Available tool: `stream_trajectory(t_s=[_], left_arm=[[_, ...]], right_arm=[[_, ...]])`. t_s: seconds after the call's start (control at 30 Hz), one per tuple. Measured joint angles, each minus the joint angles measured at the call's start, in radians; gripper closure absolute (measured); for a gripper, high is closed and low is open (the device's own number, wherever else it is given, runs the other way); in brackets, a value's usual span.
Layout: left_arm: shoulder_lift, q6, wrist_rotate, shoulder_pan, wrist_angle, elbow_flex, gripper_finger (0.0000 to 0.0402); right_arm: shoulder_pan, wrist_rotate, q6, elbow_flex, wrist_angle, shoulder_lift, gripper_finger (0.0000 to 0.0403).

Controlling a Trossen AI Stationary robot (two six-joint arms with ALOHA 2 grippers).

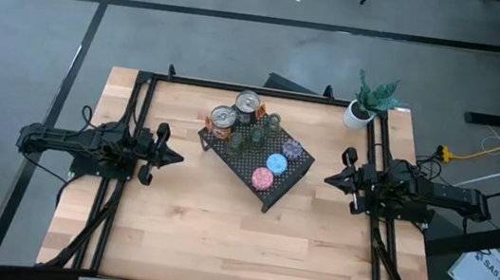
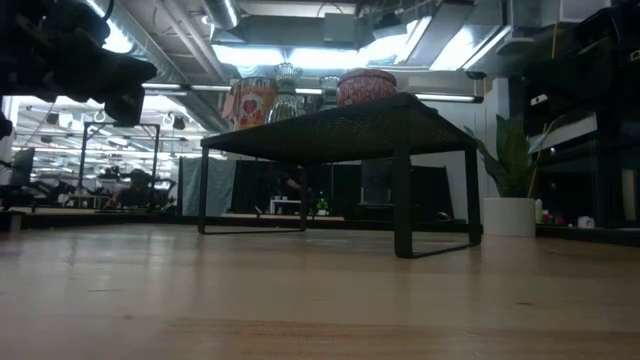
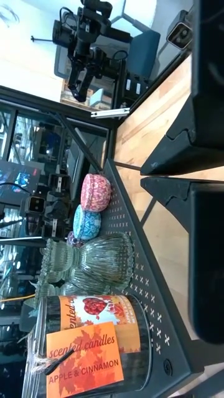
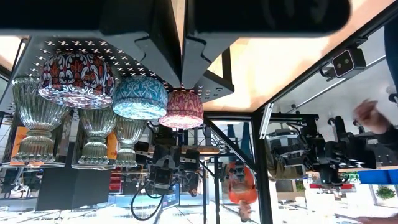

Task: Pick & Place candle stick holders
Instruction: Return to Home Position

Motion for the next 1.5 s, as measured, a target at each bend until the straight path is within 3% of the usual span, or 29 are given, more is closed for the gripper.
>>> stream_trajectory(t_s=[1.5], left_arm=[[0.0, 0.0, -0.001, 0.0, 0.0, 0.0, 0.0391]], right_arm=[[0.0, 0.0, 0.0, 0.0, 0.0, 0.0, 0.0387]])
